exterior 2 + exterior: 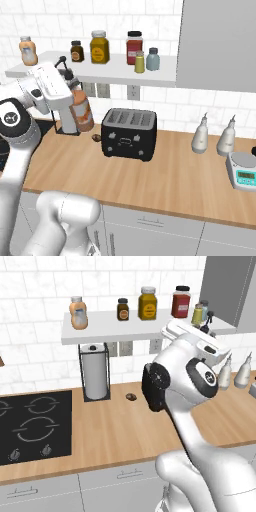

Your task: Put the shaker and condiment bottle from the counter next to their counterparts in the cabinet.

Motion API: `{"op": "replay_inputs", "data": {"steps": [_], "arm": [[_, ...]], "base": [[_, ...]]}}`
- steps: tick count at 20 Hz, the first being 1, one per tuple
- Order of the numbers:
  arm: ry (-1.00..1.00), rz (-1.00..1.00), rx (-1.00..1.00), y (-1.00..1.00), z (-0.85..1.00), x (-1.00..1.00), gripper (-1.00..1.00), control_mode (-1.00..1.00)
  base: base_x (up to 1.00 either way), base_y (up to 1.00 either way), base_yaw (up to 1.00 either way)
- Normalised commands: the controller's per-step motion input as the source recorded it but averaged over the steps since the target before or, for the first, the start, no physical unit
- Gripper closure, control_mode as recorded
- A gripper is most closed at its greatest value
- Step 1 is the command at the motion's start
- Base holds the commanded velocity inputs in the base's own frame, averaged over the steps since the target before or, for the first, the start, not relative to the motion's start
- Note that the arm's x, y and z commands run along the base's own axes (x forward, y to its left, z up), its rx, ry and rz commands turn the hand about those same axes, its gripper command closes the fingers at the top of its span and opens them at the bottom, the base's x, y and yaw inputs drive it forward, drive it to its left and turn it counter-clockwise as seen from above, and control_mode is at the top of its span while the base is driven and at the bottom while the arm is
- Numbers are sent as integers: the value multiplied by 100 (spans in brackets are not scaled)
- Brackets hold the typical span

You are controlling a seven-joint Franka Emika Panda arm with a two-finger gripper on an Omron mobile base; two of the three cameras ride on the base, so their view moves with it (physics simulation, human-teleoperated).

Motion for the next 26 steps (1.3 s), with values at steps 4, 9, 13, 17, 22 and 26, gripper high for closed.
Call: {"op": "replay_inputs", "data": {"steps": [4,9,13,17,22,26], "arm": [[2,28,-18,77,28,2,100,-100],[3,36,-4,32,76,1,100,-100],[10,30,0,26,89,0,100,-100],[7,30,-12,69,14,1,100,-100],[6,28,-5,48,6,26,100,-100],[2,28,0,12,21,30,100,-100]], "base": [[0,0,0],[0,0,0],[0,0,0],[0,0,0],[0,0,0],[0,0,0]]}}
